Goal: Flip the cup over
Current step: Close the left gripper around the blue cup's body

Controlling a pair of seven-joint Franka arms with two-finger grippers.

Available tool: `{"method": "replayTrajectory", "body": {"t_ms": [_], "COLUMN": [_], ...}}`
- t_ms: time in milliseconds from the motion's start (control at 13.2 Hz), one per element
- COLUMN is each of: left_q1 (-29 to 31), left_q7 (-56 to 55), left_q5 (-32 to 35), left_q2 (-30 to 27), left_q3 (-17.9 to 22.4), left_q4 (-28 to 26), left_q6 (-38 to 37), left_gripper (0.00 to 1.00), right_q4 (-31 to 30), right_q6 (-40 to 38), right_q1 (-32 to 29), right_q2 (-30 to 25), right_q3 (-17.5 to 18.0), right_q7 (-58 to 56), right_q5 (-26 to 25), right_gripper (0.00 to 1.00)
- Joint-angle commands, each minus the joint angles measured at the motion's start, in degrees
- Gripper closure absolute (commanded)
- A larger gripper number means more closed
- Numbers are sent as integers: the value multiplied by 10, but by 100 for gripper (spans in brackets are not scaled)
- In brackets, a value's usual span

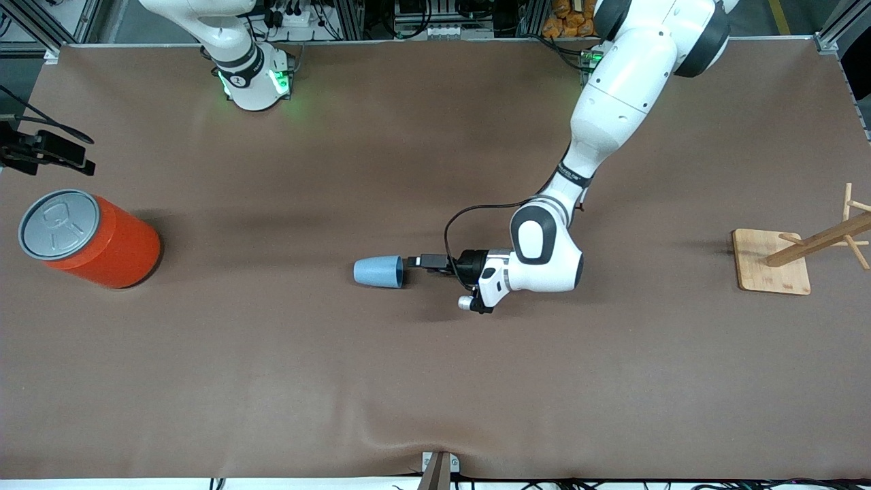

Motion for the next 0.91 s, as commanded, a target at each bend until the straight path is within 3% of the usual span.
{"method": "replayTrajectory", "body": {"t_ms": [0,152,380,836], "left_q1": [-19,-29,-45,-70], "left_q7": [11,12,26,68], "left_q5": [-19,-37,-45,-131], "left_q2": [32,59,70,87], "left_q3": [3,3,3,5], "left_q4": [51,87,93,105], "left_q6": [26,45,73,77], "left_gripper": [0,0,0,0], "right_q4": [30,31,35,55], "right_q6": [-24,-24,-26,-7], "right_q1": [-11,-9,-6,-7], "right_q2": [0,-1,-1,3], "right_q3": [11,13,13,15], "right_q7": [21,21,40,48], "right_q5": [2,-2,-8,-18], "right_gripper": [0,0,0,0]}}
